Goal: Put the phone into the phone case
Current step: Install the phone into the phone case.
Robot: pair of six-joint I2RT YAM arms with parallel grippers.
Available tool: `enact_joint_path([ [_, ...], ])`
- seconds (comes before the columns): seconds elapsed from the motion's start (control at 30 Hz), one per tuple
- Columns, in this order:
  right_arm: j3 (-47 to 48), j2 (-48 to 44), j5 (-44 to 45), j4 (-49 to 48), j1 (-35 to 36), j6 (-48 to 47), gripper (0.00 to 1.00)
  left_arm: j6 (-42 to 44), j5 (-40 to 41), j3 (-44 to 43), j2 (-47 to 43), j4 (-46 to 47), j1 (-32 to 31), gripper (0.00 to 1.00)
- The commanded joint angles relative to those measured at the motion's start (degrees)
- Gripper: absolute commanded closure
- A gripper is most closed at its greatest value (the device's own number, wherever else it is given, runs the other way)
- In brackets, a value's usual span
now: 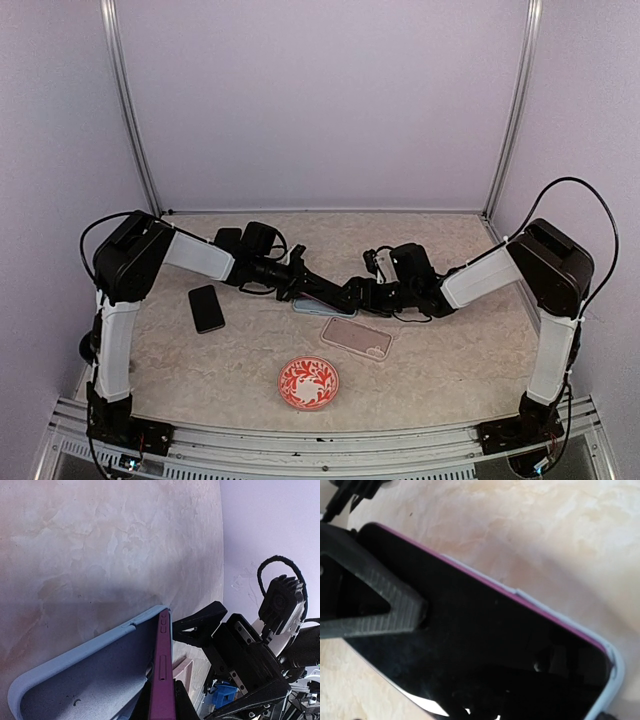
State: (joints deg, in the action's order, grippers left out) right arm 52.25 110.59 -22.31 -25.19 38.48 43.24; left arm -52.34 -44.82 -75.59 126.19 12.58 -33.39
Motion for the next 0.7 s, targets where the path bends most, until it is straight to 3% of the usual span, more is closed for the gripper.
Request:
enact_joint_path([
  [0.0, -0.2, 1.6, -3.3, -4.9, 0.7, 0.5, 0.00, -1.2, 2.0, 0.7, 2.4, 0.2, -1.4, 1.00],
  [0.53, -0.9, 1.5, -4.0, -6.2, 1.2, 1.1, 0.00, -4.8, 2.3, 5.3, 2.5, 5.3, -1.4, 1.00],
  [0.67, -0.8, 0.0, -3.3, -4.6, 0.8, -0.3, 0.00, -5.8, 0.9, 7.8, 1.6, 10.4, -0.7, 1.00],
])
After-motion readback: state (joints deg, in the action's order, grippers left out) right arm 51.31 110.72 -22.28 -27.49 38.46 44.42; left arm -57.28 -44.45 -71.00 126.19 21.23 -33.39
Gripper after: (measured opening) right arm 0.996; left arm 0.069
